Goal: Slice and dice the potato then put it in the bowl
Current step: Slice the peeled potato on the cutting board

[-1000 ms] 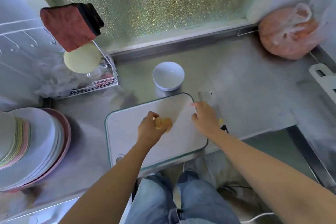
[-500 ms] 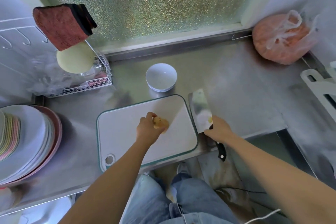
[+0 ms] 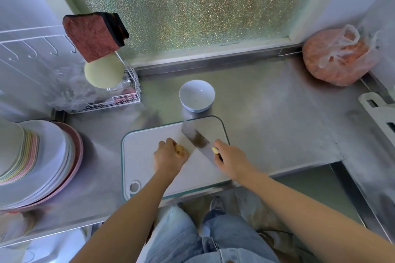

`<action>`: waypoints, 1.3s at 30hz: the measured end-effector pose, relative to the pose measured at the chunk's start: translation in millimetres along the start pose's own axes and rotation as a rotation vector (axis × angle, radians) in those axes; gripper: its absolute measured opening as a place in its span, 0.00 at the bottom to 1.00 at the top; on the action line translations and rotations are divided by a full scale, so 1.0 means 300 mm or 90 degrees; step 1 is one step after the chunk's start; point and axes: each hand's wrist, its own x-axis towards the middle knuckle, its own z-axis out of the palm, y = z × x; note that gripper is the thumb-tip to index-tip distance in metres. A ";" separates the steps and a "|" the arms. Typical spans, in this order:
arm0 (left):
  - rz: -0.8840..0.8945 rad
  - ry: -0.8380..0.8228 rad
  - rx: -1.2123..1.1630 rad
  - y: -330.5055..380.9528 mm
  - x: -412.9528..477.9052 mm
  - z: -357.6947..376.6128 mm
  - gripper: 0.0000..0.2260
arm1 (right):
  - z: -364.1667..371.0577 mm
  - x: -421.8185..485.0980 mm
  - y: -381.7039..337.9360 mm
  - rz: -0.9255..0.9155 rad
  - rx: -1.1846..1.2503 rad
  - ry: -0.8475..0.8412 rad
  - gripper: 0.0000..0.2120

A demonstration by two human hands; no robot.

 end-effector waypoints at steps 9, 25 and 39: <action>-0.059 -0.028 -0.115 -0.067 -0.011 0.002 0.27 | 0.078 0.066 -0.132 -0.050 -0.053 -0.126 0.10; -0.066 -0.006 -0.119 -0.075 0.007 -0.022 0.17 | -0.016 0.071 -0.194 -0.100 -0.127 -0.111 0.12; -0.068 -0.008 -0.167 -0.076 0.006 -0.025 0.19 | -0.011 0.032 -0.208 -0.102 -0.195 -0.166 0.15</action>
